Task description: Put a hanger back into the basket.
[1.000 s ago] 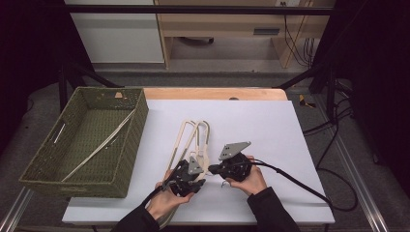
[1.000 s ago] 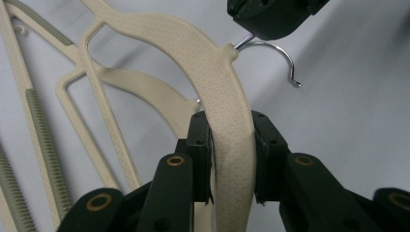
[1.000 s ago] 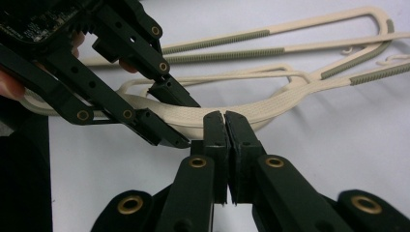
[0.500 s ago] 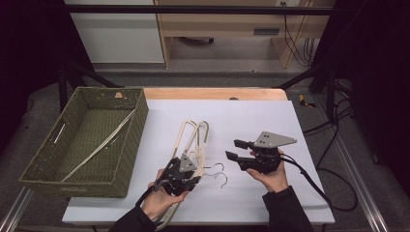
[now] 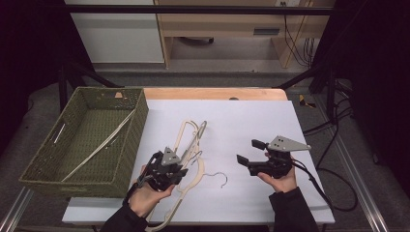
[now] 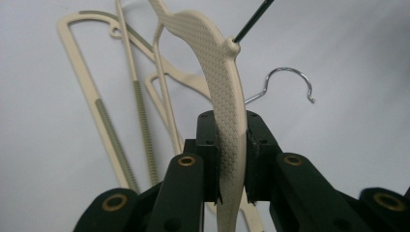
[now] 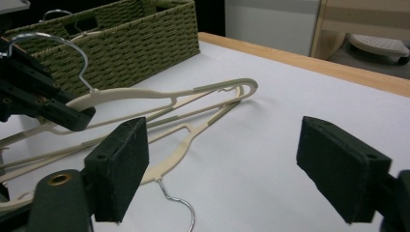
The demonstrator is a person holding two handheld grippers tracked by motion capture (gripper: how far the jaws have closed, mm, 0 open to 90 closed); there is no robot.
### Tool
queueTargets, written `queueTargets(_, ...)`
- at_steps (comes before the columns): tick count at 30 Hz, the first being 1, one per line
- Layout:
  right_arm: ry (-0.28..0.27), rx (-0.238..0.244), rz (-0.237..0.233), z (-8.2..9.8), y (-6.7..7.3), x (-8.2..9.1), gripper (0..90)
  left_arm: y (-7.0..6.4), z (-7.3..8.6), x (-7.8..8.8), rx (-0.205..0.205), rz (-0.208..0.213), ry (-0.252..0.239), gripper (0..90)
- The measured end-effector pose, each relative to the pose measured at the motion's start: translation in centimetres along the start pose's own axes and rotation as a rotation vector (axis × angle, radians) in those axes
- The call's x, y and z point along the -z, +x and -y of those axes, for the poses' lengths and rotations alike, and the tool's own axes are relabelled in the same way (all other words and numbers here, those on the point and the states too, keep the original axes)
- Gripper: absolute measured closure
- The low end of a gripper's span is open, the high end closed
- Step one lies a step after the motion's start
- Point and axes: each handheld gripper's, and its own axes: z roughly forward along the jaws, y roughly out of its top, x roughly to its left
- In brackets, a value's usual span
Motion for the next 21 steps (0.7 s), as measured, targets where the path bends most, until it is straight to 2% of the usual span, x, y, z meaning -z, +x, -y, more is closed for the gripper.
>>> queueTargets(3, -0.010, -0.018, 0.015, 0.1, -0.2, 0.3, 16.4, 0.8, 0.0, 0.6, 0.024, -0.014, -0.012, 80.5)
queueTargets(4, -0.008, -0.008, 0.014, 0.2, -0.3, 0.4, 16.2, 1.0, 0.1, 0.7, 0.034, -0.023, -0.019, 80.9)
queueTargets(10, -0.008, -0.022, 0.028, 0.4, -0.5, 0.5, 15.2, 2.8, 0.4, 1.8, 0.110, -0.088, -0.049, 85.4)
queueTargets(12, -0.006, -0.024, 0.032, 0.4, -0.6, 0.5, 14.9, 3.6, 0.6, 2.0, 0.141, -0.069, -0.059, 85.9)
queueTargets(14, -0.005, -0.030, 0.033, 0.5, -0.6, 0.5, 14.8, 4.1, 0.8, 2.0, 0.160, -0.069, -0.065, 85.9)
queueTargets(18, -0.006, -0.026, 0.033, 0.5, -0.7, 0.6, 14.0, 4.3, 0.9, 2.5, 0.158, -0.073, -0.087, 85.9)
queueTargets(21, -0.009, -0.027, 0.033, 0.5, -0.7, 0.6, 13.5, 4.1, 0.6, 3.5, 0.142, -0.047, -0.114, 86.0)
